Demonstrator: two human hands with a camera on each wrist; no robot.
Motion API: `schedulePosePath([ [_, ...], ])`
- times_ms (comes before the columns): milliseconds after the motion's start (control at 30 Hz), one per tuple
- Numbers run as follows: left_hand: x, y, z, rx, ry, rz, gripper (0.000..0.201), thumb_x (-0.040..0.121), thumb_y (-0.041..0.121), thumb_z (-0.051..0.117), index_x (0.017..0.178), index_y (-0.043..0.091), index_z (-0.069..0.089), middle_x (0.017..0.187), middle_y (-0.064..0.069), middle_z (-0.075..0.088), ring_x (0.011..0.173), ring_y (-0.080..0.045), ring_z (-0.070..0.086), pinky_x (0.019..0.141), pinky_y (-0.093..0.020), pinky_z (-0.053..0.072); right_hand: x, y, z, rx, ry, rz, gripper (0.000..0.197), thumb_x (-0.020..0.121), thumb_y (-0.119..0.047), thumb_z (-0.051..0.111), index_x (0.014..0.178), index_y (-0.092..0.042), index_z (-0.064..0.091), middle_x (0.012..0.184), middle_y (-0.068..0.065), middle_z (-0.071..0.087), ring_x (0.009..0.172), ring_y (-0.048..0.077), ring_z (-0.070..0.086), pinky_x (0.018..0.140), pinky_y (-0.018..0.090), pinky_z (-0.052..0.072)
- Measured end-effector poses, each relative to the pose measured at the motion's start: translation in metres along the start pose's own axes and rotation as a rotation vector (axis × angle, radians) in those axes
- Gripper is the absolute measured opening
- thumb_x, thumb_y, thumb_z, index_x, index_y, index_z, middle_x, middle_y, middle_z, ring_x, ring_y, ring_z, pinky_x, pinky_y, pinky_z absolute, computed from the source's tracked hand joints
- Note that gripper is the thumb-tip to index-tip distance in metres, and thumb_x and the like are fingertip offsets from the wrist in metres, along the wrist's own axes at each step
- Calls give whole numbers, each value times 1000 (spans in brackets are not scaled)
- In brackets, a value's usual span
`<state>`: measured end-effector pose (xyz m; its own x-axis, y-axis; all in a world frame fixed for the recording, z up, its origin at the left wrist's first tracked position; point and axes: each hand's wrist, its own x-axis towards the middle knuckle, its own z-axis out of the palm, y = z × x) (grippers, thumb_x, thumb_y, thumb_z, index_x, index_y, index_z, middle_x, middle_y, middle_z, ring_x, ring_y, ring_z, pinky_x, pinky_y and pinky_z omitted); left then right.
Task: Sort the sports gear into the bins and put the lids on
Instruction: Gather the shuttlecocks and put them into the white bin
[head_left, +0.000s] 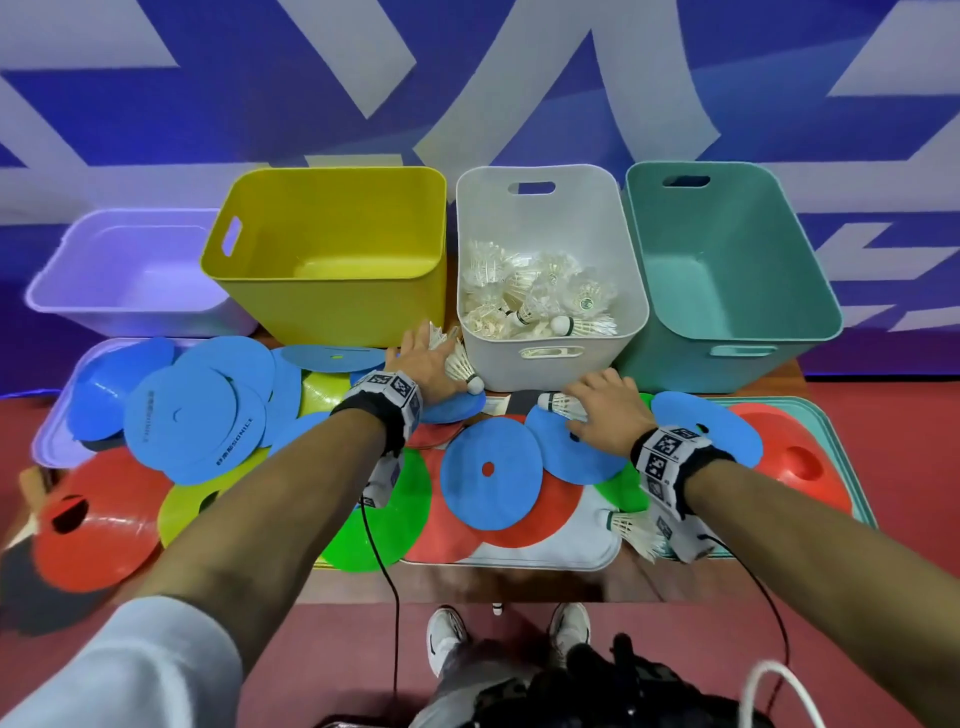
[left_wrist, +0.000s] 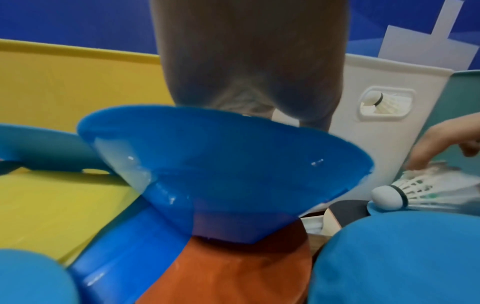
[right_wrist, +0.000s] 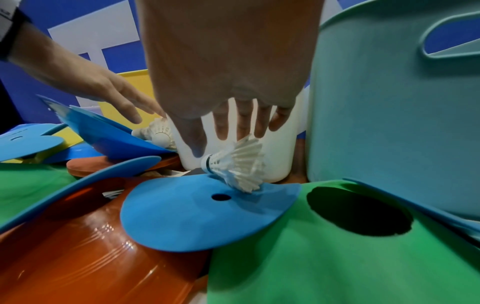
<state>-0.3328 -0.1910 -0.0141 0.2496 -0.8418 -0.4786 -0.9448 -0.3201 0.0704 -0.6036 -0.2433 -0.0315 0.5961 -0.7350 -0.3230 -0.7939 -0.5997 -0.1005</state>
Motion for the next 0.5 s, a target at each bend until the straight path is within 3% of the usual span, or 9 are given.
schedulePosePath([
  [100, 2, -3, 2, -23, 68, 48, 77, 90, 54, 56, 154, 30, 20, 164, -4, 6, 150, -27, 5, 117, -54, 15, -1, -3, 2, 33, 15, -7, 46, 93, -37, 55, 137, -25, 48, 131, 2, 48, 125, 25, 38, 99, 38, 28],
  [233, 1, -6, 4, -88, 132, 151, 47, 93, 36, 55, 138, 23, 50, 153, 0, 39, 142, -25, 26, 114, -47, 23, -4, -6, 7, 113, 32, -41, 41, 93, -26, 56, 133, -22, 52, 129, 3, 47, 123, 25, 43, 99, 36, 35],
  [367, -3, -5, 6, -235, 187, 144, 57, 90, 24, 60, 144, 19, 42, 136, -13, 50, 126, -32, 46, 104, -41, 38, -3, -8, 9, 64, 31, -46, 49, 92, -26, 55, 140, -21, 47, 138, 1, 48, 122, 25, 40, 102, 35, 33],
  [500, -4, -5, 8, -250, 140, 154, 64, 89, 15, 58, 149, 17, 37, 138, -17, 52, 122, -35, 51, 95, -40, 43, -3, -7, 10, 41, 47, -1, 49, 91, -26, 55, 139, -27, 47, 135, -5, 55, 117, 23, 40, 98, 36, 29],
])
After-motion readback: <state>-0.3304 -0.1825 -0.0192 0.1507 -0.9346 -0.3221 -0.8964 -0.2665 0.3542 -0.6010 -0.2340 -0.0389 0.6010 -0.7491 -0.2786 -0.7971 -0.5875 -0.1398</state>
